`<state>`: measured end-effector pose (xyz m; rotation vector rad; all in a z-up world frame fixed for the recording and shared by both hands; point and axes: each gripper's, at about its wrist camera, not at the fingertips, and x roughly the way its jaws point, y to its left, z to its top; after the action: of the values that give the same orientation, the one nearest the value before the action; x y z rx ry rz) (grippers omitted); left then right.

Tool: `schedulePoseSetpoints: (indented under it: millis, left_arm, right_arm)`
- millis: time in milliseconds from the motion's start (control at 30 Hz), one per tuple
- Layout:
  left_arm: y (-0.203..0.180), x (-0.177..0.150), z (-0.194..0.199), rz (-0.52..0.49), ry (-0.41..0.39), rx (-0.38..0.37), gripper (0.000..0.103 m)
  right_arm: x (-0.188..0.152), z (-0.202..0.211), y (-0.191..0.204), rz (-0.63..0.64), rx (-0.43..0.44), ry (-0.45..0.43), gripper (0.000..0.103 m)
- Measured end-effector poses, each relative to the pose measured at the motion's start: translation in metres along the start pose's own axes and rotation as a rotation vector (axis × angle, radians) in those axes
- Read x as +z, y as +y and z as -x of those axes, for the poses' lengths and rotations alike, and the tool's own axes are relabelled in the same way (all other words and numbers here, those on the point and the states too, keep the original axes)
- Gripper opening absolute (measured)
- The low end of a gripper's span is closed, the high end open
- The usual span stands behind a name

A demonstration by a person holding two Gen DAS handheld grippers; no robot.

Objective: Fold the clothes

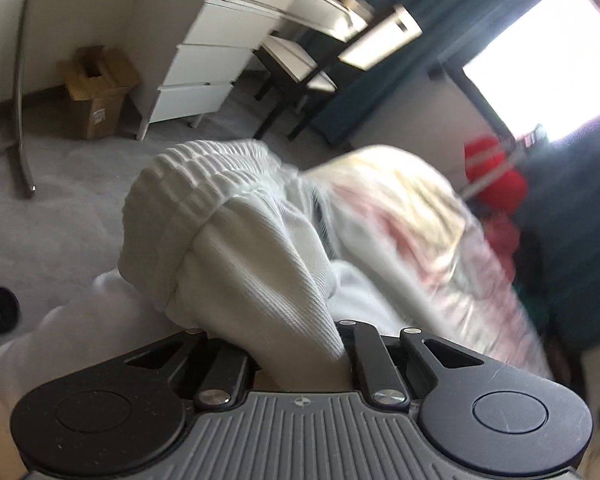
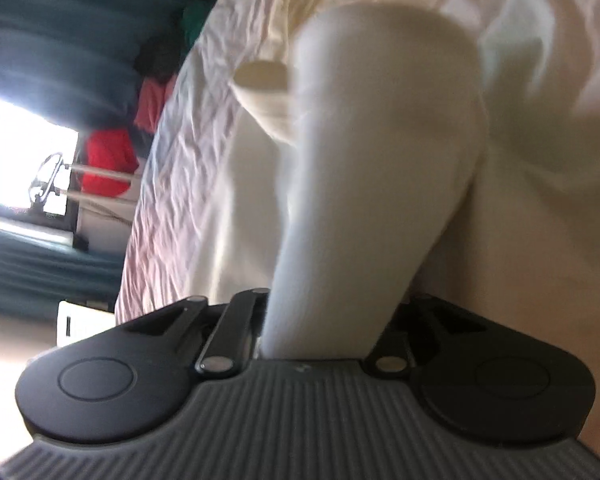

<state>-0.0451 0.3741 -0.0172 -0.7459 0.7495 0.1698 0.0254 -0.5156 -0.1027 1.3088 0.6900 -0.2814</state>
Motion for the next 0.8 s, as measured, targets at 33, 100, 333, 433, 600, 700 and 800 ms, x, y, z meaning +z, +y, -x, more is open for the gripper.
schedulePoseSetpoints:
  millis: [33,100,333,433,600,700,800]
  left_arm:
    - [0.000,-0.004,-0.003,-0.004,0.011,0.005,0.015]
    - [-0.001,-0.011,-0.009,-0.012,0.035,0.016,0.020]
    - [-0.042,-0.043,0.019,-0.303,0.044,0.081,0.066]
    - [-0.061,-0.063,0.049,-0.427,0.009,0.080,0.075]
    - [-0.112,-0.078,0.070,-0.536,-0.094,0.069,0.079]
    - [-0.152,-0.090,0.063,-0.574,-0.126,0.017,0.080]
    - [-0.195,-0.106,0.045,-0.599,-0.132,-0.044,0.080]
  right_arm:
    - [0.000,0.002,-0.008,-0.040,0.012,0.009,0.029]
    - [0.003,0.010,-0.017,-0.129,0.041,-0.008,0.033]
    - [-0.012,0.044,-0.010,-0.099,0.035,-0.081,0.067]
    - [-0.014,0.037,-0.006,-0.063,0.023,-0.045,0.067]
    - [-0.007,0.019,-0.001,0.007,-0.005,-0.020,0.068]
    - [-0.003,0.020,0.002,0.052,0.026,-0.061,0.068]
    - [0.000,0.025,0.005,0.094,0.083,-0.118,0.068]
